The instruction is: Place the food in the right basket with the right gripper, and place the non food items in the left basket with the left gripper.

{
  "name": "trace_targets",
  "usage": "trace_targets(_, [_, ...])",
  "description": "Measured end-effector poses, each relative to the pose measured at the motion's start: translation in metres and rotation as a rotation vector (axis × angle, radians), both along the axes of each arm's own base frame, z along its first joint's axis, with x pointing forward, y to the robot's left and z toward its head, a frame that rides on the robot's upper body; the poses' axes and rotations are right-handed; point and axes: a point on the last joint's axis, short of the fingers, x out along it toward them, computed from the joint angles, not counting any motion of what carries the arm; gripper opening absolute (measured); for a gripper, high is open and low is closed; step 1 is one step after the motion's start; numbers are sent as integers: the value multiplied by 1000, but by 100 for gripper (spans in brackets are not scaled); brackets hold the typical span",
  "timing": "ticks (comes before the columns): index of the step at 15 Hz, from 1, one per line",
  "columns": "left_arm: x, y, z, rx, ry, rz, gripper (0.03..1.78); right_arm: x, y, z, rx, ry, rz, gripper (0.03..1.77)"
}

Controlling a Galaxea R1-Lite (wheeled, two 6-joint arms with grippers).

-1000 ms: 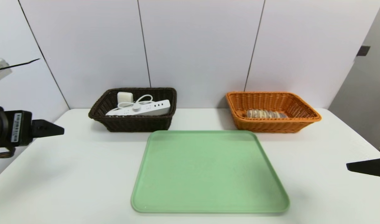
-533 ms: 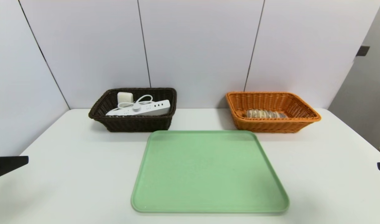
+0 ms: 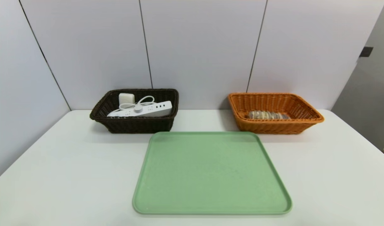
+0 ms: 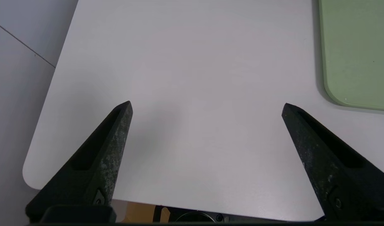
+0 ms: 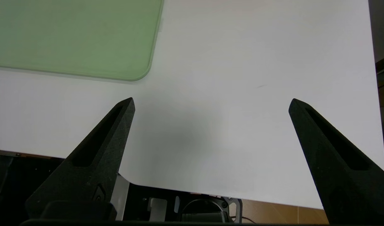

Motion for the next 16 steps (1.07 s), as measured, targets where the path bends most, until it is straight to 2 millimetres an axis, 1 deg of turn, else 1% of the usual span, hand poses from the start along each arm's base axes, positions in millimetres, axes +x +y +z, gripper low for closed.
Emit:
trace_targets(4, [-25,3,-15,-7,-27,23,169,-29,-1,-23,15,-48,-72,170])
trace_targets(9, [-43,4,-42,-7,-51,53,169,-58,1,-53,9,-110,-94,170])
trace_targets(14, [-55,4,-59,19,-81,50,169,-76,0,-80,-9,-162,-78,170])
trace_targets(16, [-58,3,-61,22,-100,61,169,-80,0,-87,-25,-173,-69,170])
